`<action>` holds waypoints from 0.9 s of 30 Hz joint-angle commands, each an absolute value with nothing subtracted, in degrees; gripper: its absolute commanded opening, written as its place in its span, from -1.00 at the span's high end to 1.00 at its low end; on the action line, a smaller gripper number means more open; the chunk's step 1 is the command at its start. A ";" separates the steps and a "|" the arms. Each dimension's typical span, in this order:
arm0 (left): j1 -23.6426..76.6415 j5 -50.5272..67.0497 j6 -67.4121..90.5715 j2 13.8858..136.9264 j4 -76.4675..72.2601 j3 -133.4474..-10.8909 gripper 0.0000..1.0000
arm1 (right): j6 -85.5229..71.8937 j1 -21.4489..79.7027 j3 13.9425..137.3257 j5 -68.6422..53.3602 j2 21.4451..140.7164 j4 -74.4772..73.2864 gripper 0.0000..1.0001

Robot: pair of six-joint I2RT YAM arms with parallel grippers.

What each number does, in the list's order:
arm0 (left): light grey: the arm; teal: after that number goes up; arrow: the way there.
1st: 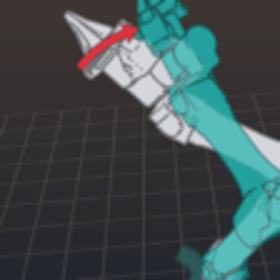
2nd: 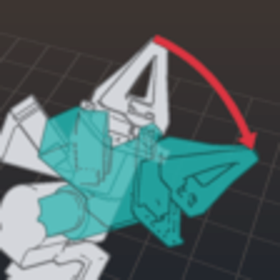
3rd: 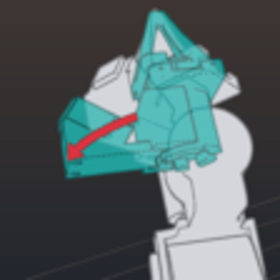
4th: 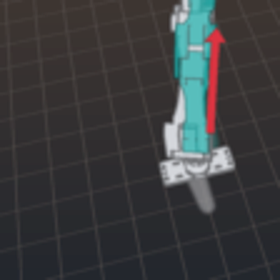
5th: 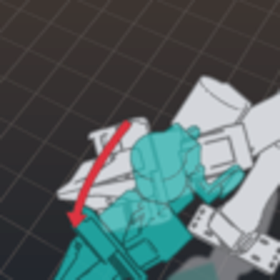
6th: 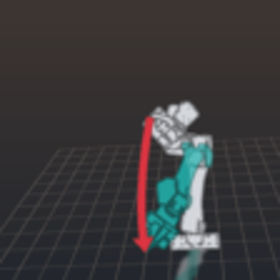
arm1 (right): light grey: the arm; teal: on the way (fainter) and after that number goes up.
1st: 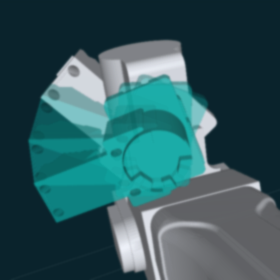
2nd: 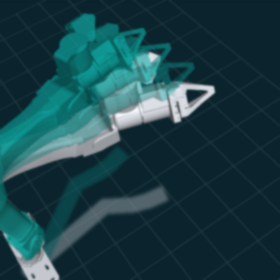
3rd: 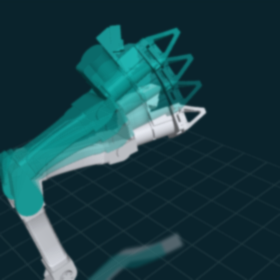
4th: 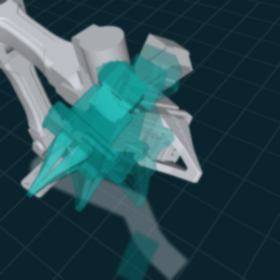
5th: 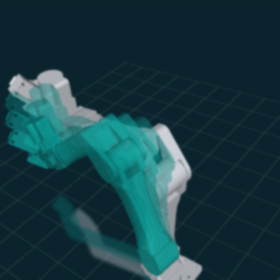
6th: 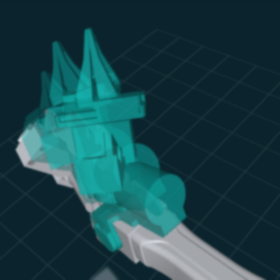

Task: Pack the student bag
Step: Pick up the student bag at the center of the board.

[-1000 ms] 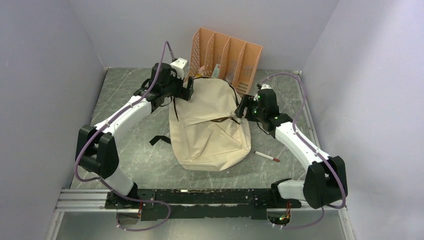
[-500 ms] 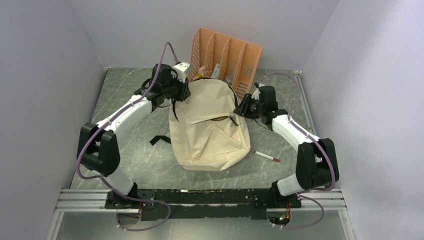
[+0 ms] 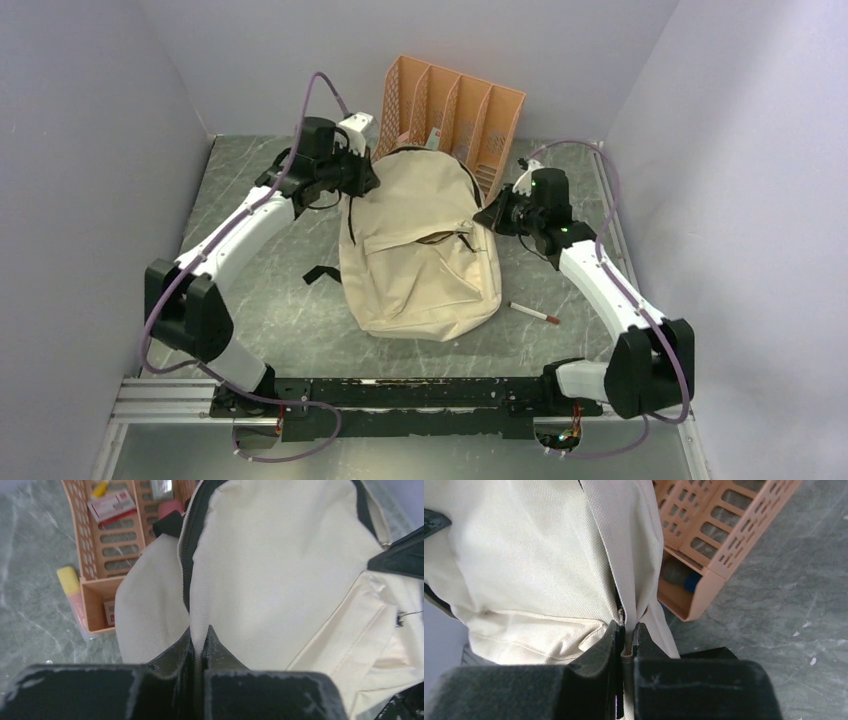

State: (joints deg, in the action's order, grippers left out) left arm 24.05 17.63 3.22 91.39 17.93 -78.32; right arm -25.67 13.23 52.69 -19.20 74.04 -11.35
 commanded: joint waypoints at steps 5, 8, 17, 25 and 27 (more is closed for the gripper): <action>24.16 13.40 7.49 79.32 22.59 -92.24 0.90 | -30.60 13.41 63.41 -28.63 64.62 -12.79 1.00; 24.17 11.76 7.66 77.94 26.59 -98.47 0.90 | -32.47 16.62 66.92 -30.03 63.10 -14.01 1.00; 24.17 4.97 7.98 79.14 38.54 -122.12 0.90 | -35.96 33.32 78.80 -25.32 65.87 -14.34 1.00; 24.17 -11.39 5.18 79.28 39.97 -128.77 0.90 | -35.31 46.67 84.83 -20.09 72.02 -11.49 1.00; 24.10 -16.71 3.62 78.93 38.79 -126.76 0.90 | -34.92 50.50 84.96 -18.69 74.26 -10.94 1.00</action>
